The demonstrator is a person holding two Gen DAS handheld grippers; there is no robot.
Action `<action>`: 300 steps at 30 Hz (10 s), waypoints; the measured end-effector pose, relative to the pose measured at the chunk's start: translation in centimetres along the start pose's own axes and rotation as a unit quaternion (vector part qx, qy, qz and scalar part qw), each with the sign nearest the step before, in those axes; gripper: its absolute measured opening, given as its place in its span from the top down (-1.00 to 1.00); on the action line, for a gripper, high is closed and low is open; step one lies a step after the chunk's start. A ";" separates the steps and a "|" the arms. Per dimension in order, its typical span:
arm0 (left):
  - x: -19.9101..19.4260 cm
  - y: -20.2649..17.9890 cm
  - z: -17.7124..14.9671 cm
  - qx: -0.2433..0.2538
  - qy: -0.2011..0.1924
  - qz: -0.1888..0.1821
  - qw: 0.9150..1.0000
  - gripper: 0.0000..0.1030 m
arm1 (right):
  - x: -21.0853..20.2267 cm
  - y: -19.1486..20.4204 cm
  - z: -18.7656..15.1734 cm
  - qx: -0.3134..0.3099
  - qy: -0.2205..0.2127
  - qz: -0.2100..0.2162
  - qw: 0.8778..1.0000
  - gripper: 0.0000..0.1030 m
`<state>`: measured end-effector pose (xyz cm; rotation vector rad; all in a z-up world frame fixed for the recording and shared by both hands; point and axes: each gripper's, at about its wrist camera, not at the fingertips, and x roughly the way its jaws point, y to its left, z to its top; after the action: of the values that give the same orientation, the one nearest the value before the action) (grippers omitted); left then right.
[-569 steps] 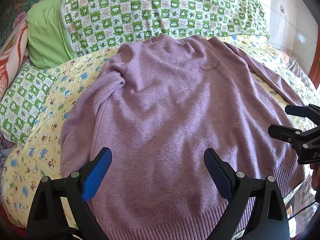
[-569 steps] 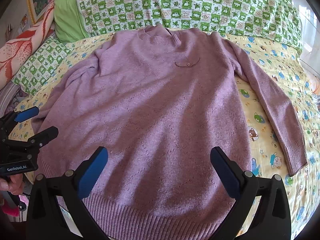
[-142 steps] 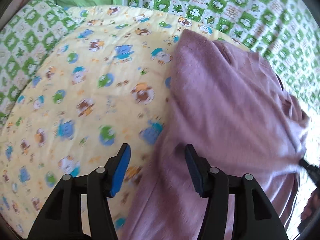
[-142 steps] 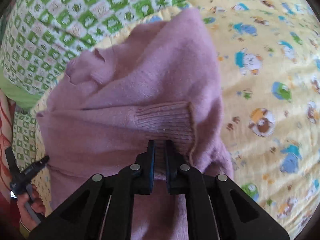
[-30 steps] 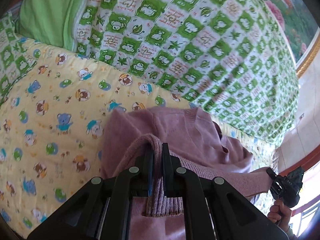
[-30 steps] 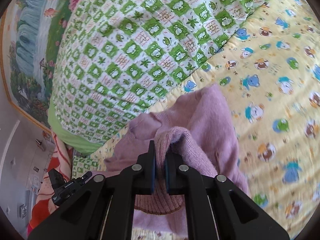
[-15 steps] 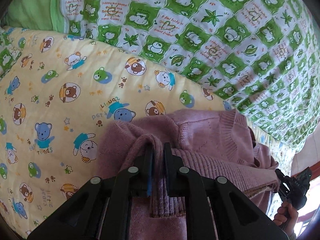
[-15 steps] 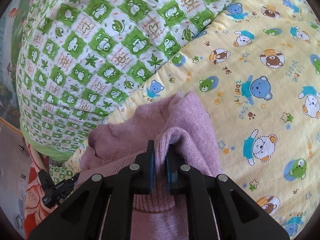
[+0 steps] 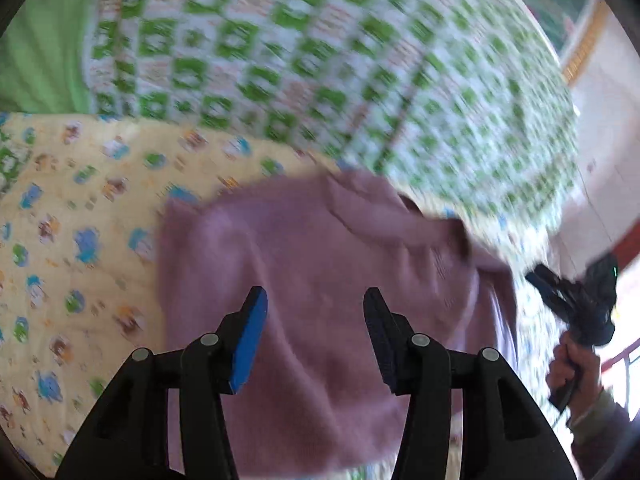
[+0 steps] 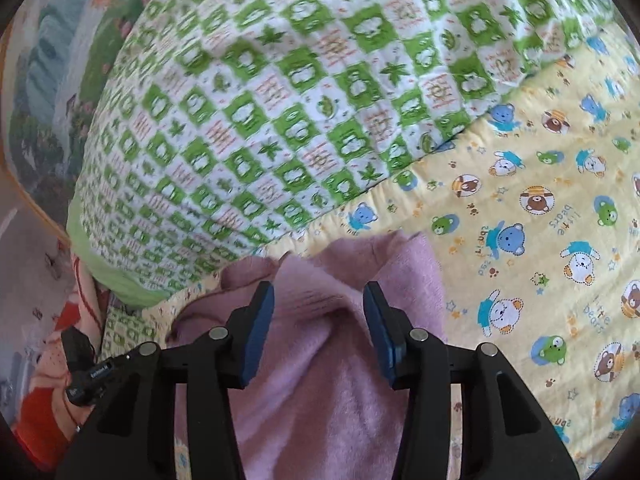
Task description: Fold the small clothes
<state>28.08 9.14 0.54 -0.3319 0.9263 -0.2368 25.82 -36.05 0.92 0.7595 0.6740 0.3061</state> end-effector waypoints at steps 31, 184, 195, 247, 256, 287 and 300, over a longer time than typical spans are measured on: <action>12.3 1.8 7.5 0.032 0.026 0.139 0.989 0.67 | 12.6 -0.6 0.4 -0.109 0.061 -0.059 0.990 0.68; 10.2 -26.9 -9.0 0.168 0.063 -0.049 0.983 0.69 | 4.7 -2.5 3.0 -0.028 0.111 0.045 0.992 0.71; 12.9 -28.0 -8.5 0.176 0.072 -0.021 0.982 0.67 | 5.5 -4.4 2.9 -0.042 0.107 0.054 0.992 0.71; 12.9 -11.6 -7.4 -0.047 0.147 0.002 0.988 -0.66 | -3.2 -6.2 -7.6 0.027 0.077 -0.056 0.995 0.87; 13.2 -11.7 -7.5 -0.036 0.146 0.005 0.989 -0.70 | -1.9 -7.0 -8.3 0.034 0.071 -0.076 0.994 0.80; 19.3 -11.6 5.1 -0.043 0.088 0.065 0.993 -0.72 | 6.9 -7.3 1.5 -0.021 0.067 -0.095 0.993 -0.15; 17.0 -9.2 1.1 -0.132 0.128 -0.034 0.982 -0.77 | 1.7 -6.7 -0.4 0.022 0.087 -0.030 0.995 -0.26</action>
<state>38.32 -4.97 -7.96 -0.5895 1.2051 -0.2221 26.95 -39.61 -4.87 0.7574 0.8696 0.3058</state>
